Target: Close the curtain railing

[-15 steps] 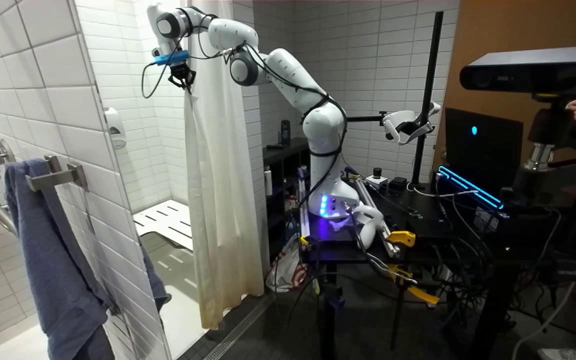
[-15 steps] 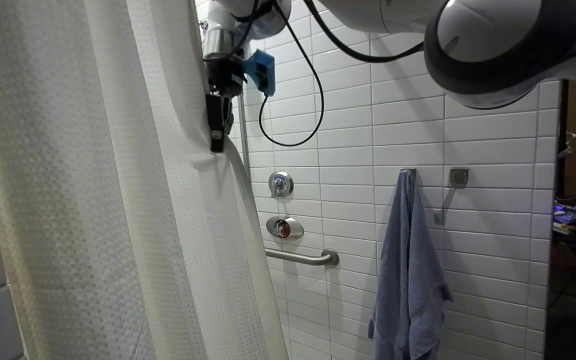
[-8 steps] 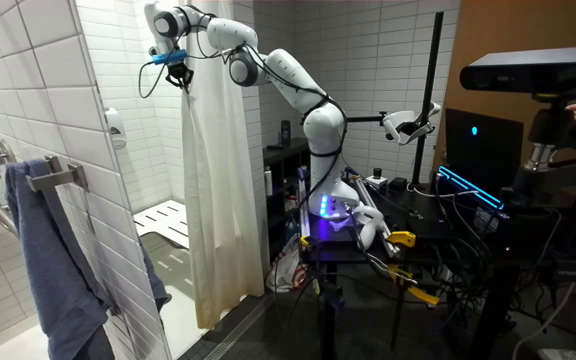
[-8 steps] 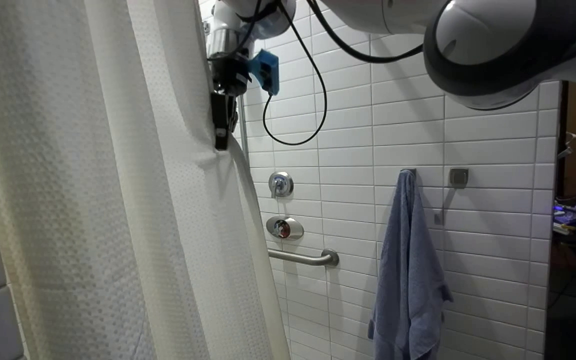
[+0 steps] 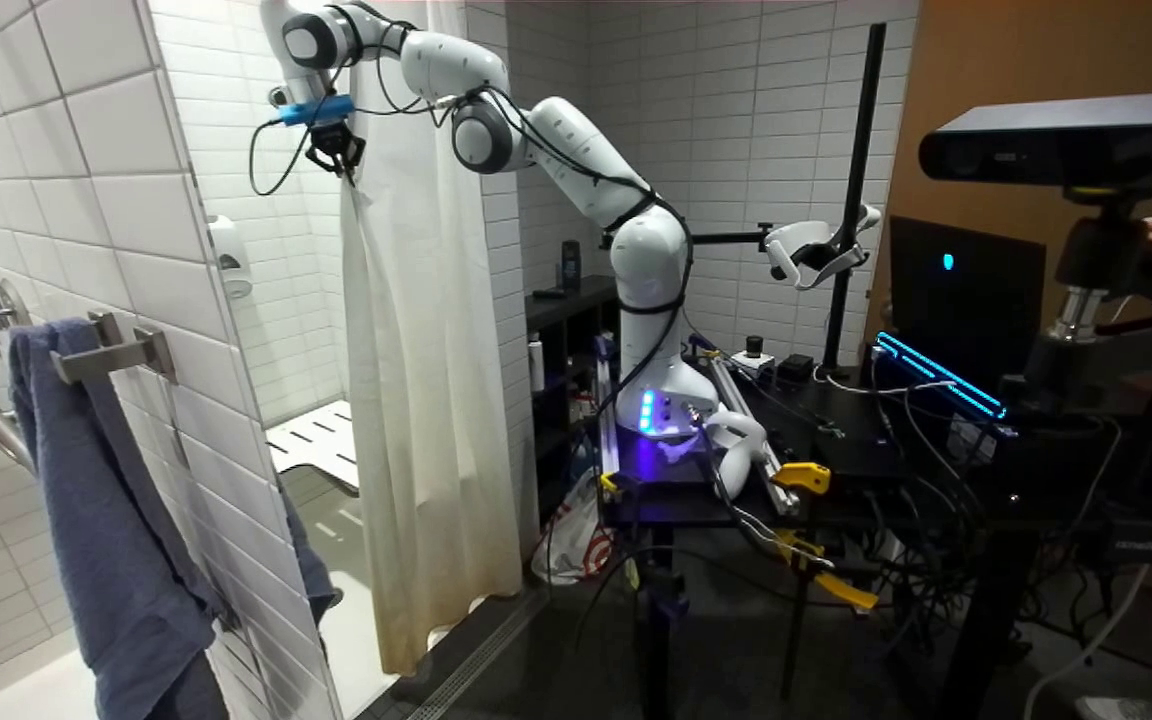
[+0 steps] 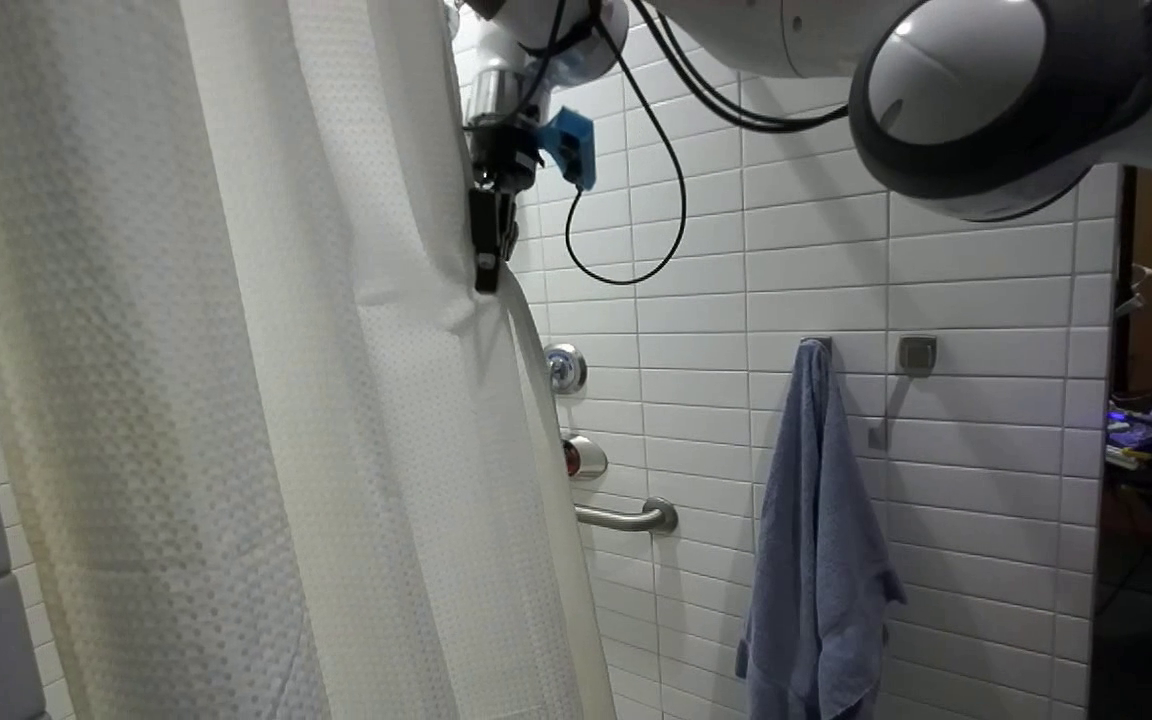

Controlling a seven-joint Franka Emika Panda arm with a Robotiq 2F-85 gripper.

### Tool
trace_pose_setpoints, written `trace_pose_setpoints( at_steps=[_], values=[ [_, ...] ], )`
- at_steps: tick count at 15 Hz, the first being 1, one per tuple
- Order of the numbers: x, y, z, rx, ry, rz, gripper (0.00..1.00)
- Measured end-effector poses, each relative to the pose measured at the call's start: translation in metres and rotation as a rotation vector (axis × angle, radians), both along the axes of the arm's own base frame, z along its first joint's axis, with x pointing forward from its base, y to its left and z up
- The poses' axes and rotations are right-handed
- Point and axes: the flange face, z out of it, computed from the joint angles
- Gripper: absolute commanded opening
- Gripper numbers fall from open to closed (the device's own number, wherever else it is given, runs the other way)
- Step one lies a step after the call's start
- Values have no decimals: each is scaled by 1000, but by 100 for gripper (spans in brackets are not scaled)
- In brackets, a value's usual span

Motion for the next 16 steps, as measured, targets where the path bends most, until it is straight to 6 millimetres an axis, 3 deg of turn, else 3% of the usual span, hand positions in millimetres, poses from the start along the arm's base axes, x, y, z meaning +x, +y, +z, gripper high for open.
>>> trace_pose_setpoints(
  at_steps=[16],
  values=[
    [22,-74,7,8,-30,-117,1]
  ],
)
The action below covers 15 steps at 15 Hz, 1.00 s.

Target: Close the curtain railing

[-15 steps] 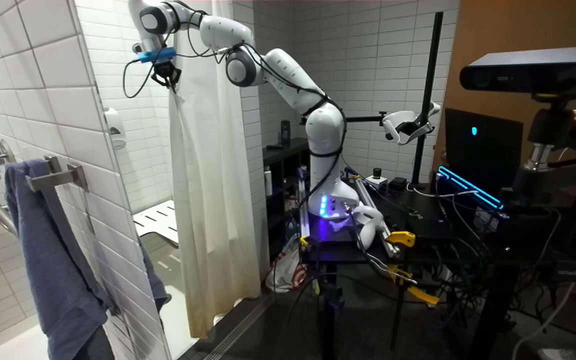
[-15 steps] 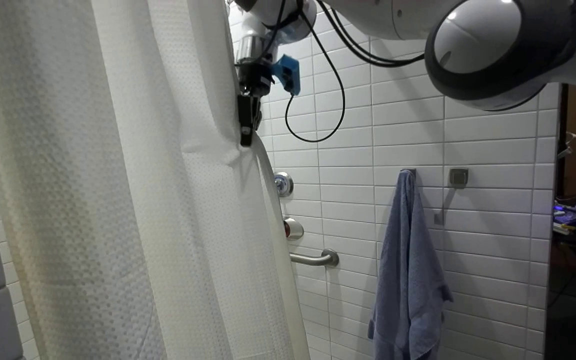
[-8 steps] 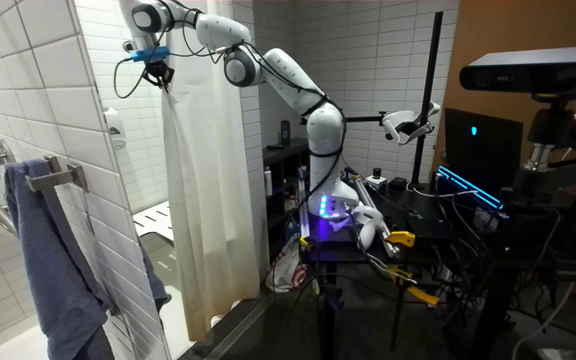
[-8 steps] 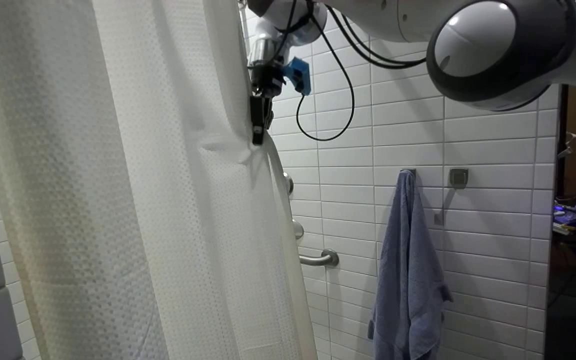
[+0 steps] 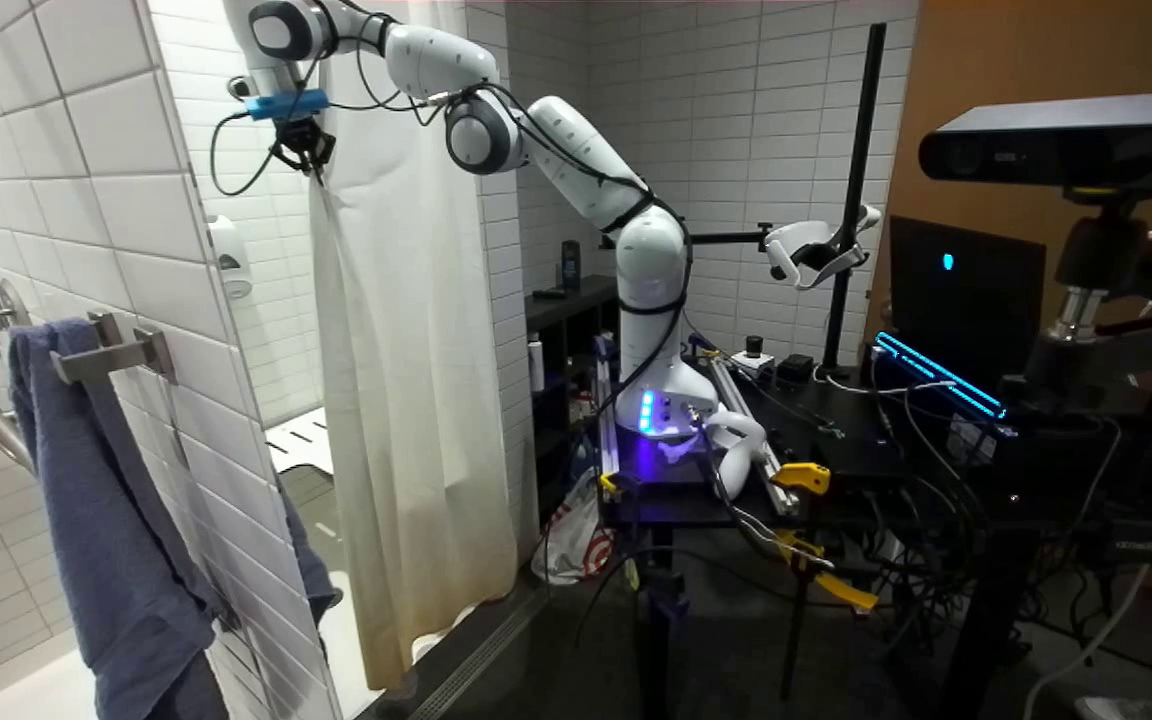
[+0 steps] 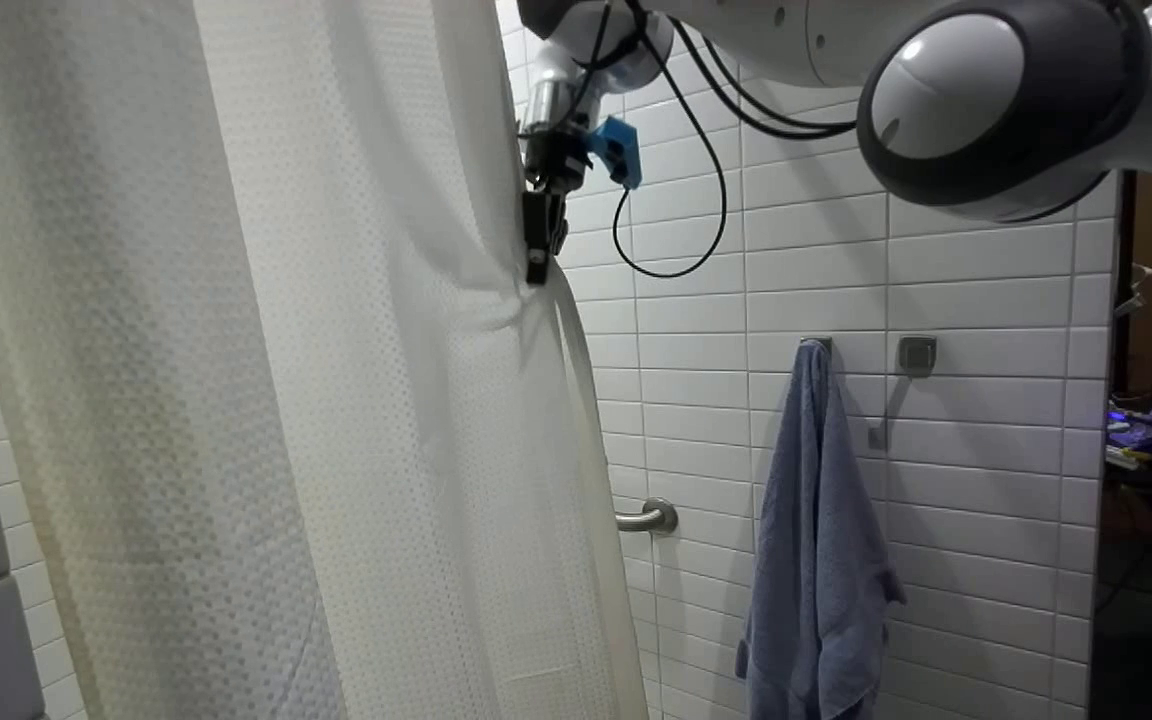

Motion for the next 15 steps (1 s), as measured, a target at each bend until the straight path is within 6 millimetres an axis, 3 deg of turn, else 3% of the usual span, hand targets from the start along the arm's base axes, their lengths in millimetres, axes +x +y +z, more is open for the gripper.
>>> trace_pose_setpoints(
  at_steps=[15],
  values=[
    [6,-50,13,6,-31,-74,1]
  ],
)
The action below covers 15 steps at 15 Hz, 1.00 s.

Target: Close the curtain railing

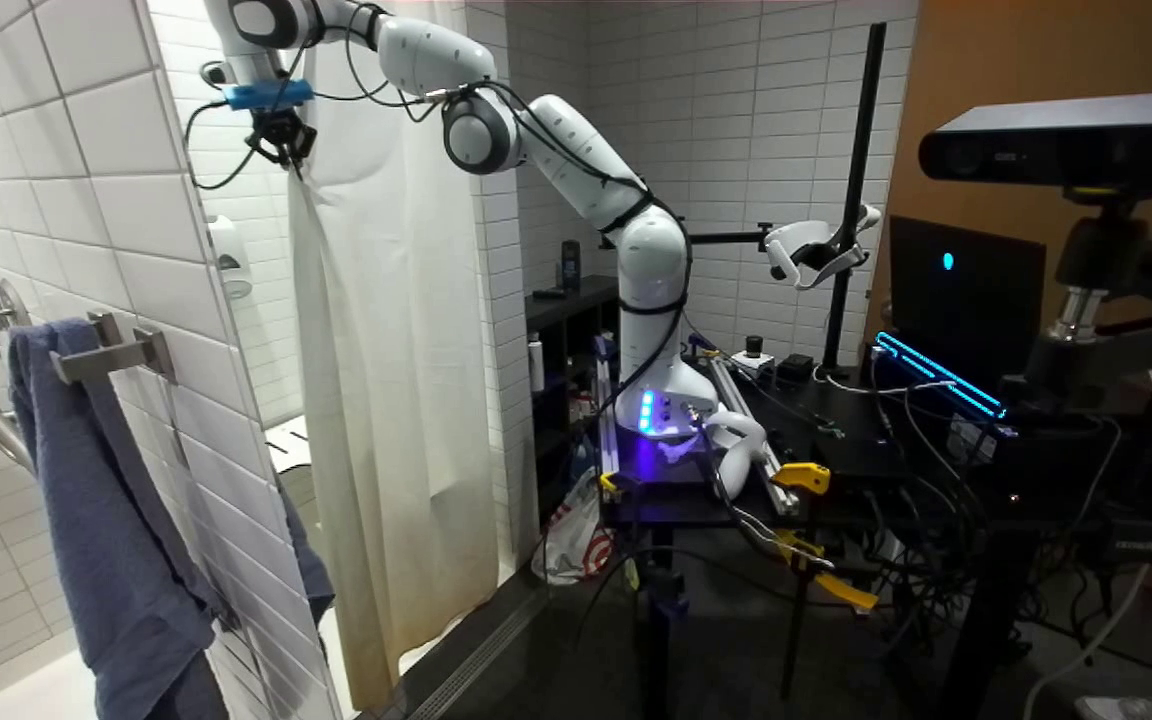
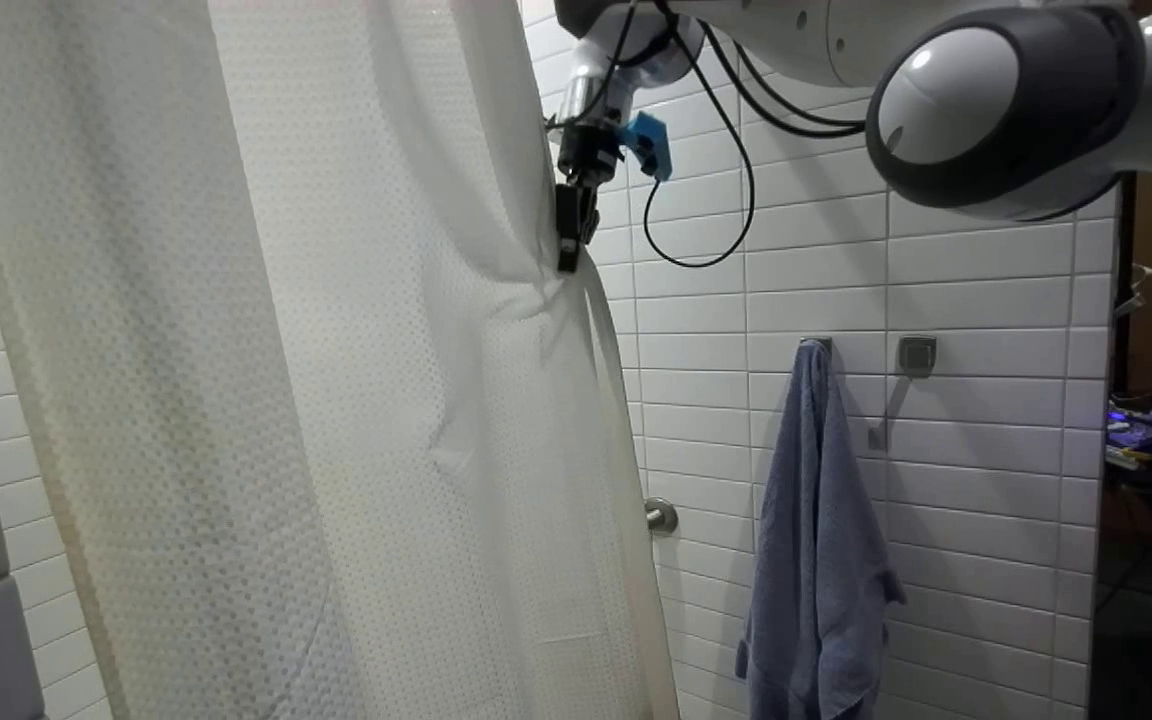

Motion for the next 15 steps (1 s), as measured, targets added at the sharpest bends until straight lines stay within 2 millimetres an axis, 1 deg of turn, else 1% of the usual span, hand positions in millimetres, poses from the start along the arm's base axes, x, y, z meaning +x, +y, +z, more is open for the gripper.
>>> trace_pose_setpoints(
  at_steps=[4,11,15],
  values=[
    [0,-15,6,1,-11,-21,1],
    [-14,-41,29,16,-5,-56,1],
    [-14,-47,30,24,-4,-72,1]
  ],
)
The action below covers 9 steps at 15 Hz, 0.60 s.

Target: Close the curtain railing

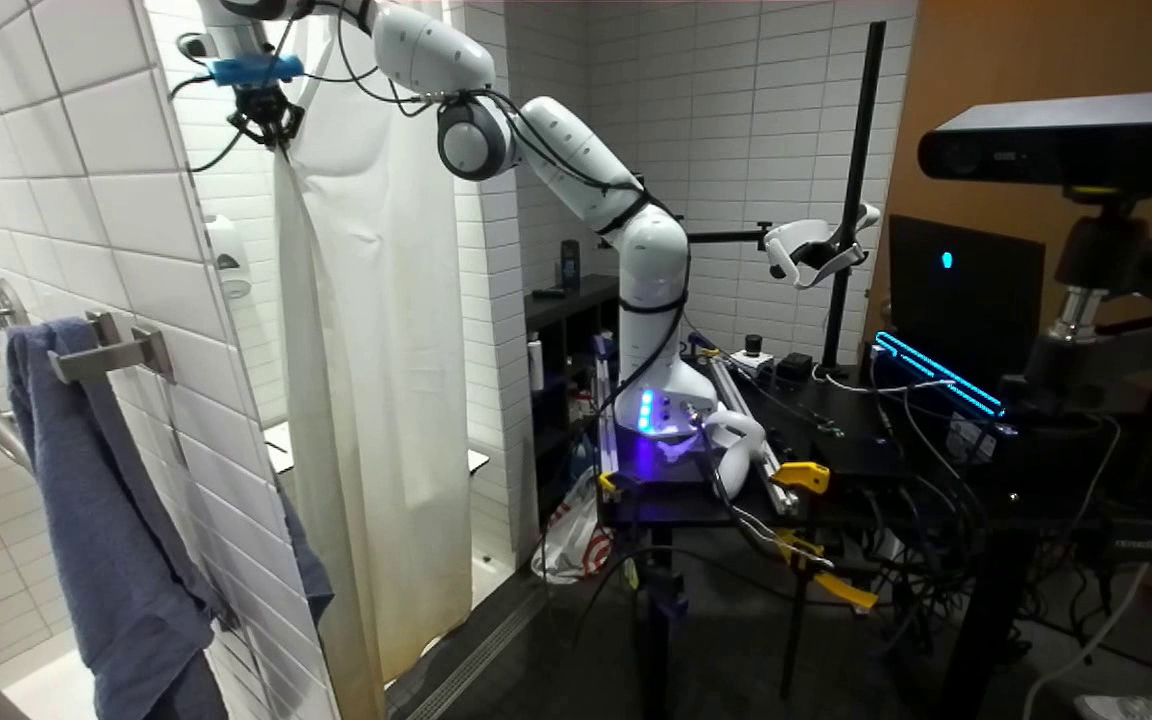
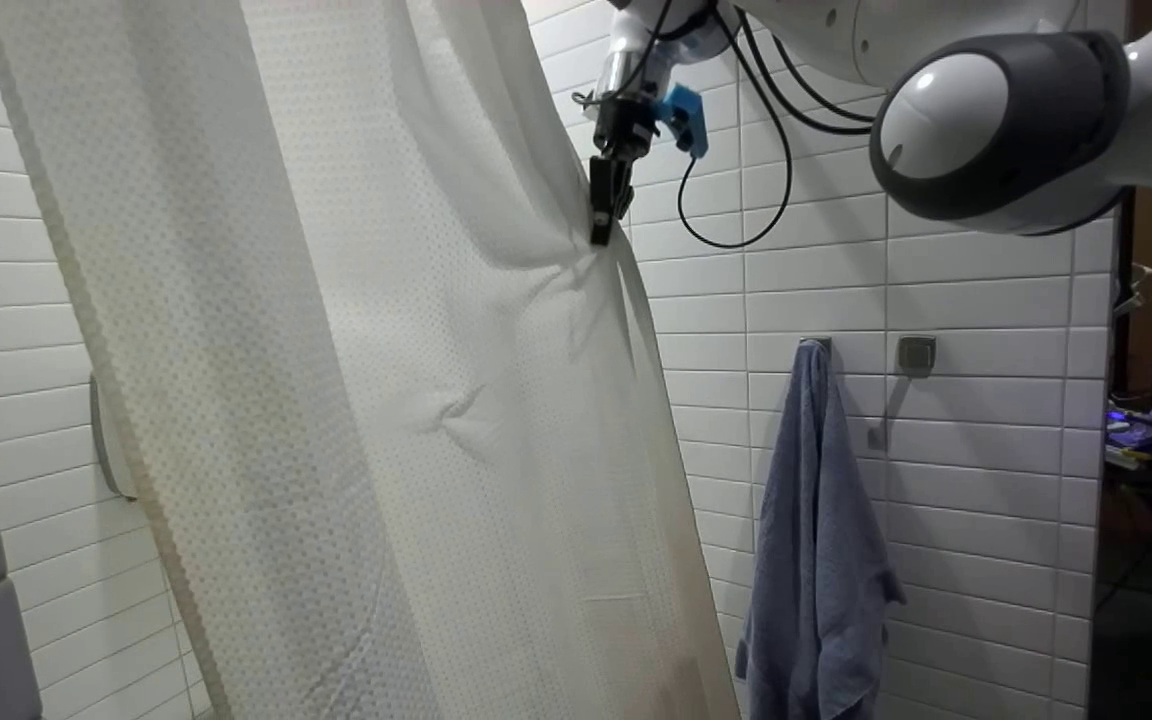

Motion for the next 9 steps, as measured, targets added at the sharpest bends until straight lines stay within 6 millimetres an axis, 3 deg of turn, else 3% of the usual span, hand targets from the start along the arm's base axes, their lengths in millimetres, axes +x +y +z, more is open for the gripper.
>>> trace_pose_setpoints(
  at_steps=[9],
  values=[
    [1,-2,-1,1,8,-29,1]
  ],
)
